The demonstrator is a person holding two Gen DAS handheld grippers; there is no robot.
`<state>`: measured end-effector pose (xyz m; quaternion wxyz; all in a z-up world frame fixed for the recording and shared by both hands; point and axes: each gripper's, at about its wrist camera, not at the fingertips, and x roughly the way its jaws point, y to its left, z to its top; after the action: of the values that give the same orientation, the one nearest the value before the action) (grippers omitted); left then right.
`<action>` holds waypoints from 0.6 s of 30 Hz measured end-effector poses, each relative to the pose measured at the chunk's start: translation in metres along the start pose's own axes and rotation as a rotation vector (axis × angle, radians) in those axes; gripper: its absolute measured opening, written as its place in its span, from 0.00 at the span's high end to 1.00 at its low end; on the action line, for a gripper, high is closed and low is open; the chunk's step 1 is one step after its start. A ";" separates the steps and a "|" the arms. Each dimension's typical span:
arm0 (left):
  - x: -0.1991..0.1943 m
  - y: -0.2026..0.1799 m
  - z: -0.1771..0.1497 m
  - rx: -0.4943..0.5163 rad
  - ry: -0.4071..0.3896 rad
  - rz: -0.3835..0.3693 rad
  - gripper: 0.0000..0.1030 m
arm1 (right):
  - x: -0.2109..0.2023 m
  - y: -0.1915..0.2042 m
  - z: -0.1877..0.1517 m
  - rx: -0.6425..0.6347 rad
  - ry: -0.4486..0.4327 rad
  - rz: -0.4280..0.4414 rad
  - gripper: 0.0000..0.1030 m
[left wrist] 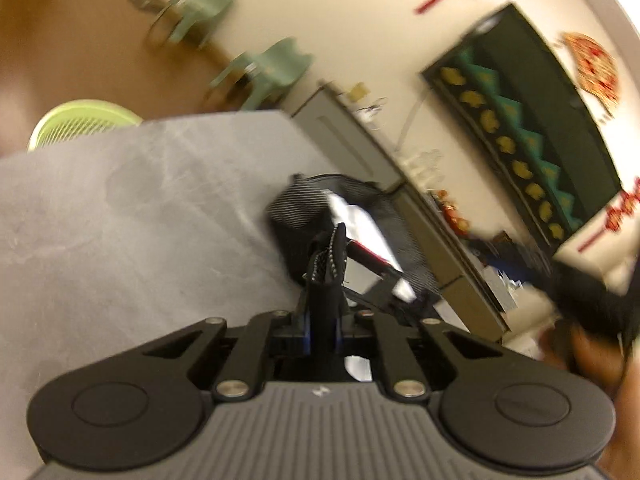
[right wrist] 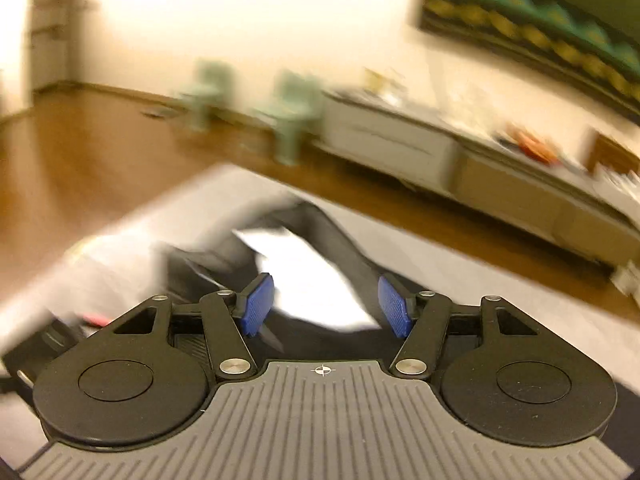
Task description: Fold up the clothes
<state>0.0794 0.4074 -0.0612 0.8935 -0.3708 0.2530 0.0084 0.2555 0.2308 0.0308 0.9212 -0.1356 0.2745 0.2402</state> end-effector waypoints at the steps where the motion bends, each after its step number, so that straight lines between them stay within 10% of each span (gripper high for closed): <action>1: -0.007 -0.008 -0.005 0.039 -0.021 0.006 0.91 | 0.013 0.011 0.004 -0.031 0.054 0.037 0.07; 5: -0.018 -0.032 -0.020 0.153 -0.043 0.023 0.91 | 0.083 0.042 0.004 -0.117 0.368 0.107 0.16; 6: -0.019 -0.037 -0.023 0.181 -0.041 0.032 0.91 | 0.097 0.042 0.001 -0.096 0.442 0.125 0.25; 8: -0.020 -0.043 -0.026 0.217 -0.048 0.060 0.91 | 0.118 0.042 -0.005 -0.058 0.553 0.177 0.92; 11: -0.028 -0.040 -0.022 0.208 -0.115 0.162 0.91 | 0.113 0.049 0.003 0.005 0.537 0.323 0.94; 15: -0.039 -0.020 -0.016 0.081 -0.184 0.317 0.88 | 0.093 0.061 0.029 0.227 0.352 0.656 0.93; 16: -0.042 -0.015 -0.014 0.049 -0.201 0.356 0.83 | 0.086 0.060 0.032 0.284 0.273 0.713 0.73; 17: -0.045 -0.009 -0.013 0.014 -0.216 0.394 0.79 | 0.081 0.060 0.035 0.301 0.225 0.721 0.30; 18: -0.046 0.001 -0.012 -0.048 -0.209 0.433 0.78 | 0.078 0.058 0.038 0.286 0.209 0.686 0.15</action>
<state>0.0343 0.4080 -0.0477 0.8832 -0.3259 0.2324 0.2443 0.2992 0.3234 0.0103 0.7639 0.0702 0.4270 0.4787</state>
